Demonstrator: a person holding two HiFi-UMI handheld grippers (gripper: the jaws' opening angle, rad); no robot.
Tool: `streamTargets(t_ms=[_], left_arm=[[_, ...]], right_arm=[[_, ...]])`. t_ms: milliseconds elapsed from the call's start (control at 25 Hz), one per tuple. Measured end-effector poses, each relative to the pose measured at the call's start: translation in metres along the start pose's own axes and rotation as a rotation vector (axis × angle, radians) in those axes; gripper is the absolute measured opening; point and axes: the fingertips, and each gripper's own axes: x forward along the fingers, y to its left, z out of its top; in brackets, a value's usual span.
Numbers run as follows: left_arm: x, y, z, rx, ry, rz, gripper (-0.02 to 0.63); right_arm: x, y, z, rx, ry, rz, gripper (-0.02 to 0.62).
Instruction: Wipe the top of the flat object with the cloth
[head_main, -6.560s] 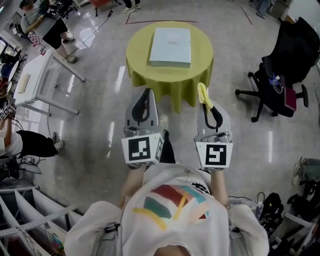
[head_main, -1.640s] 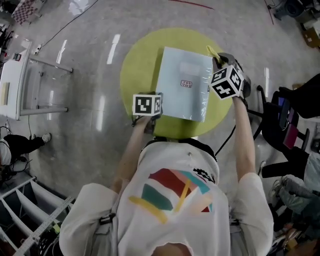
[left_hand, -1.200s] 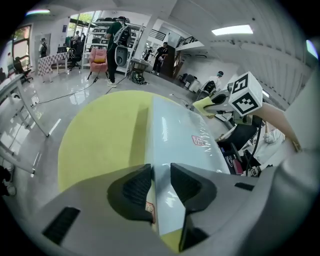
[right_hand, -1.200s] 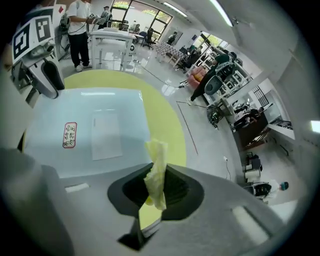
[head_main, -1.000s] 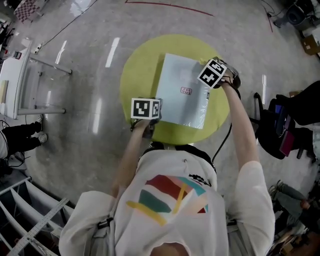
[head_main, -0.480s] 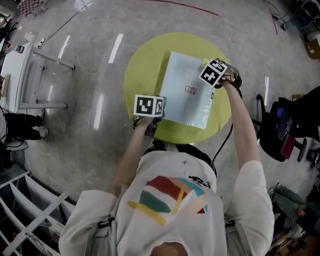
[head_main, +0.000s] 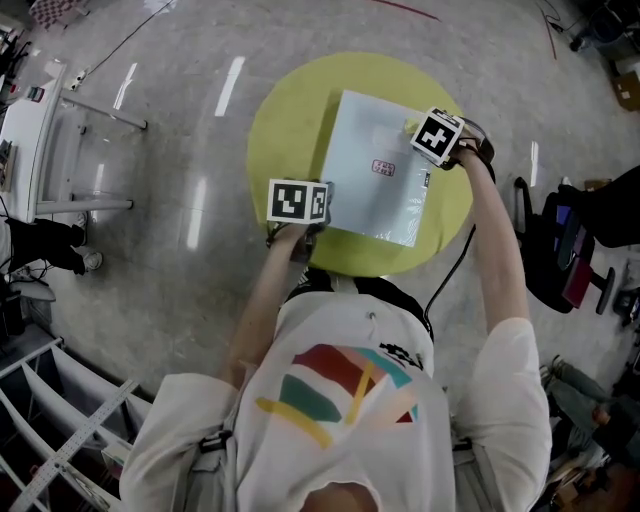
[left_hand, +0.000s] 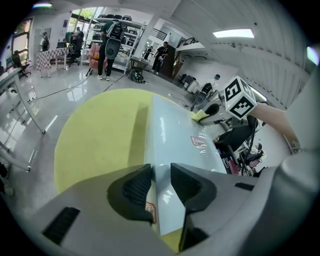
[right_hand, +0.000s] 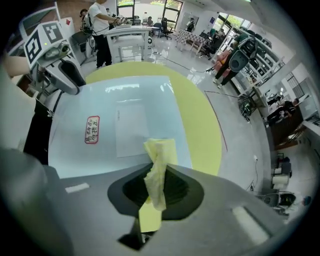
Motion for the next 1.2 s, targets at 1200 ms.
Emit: streamTargets(t_ms=[1200], left_arm=[[0.002, 0.002, -0.002, 0.024, -0.023, -0.003, 0.129]], right_arm=[[-0.01, 0.088, -0.012, 0.055, -0.053, 0.015, 0.028]])
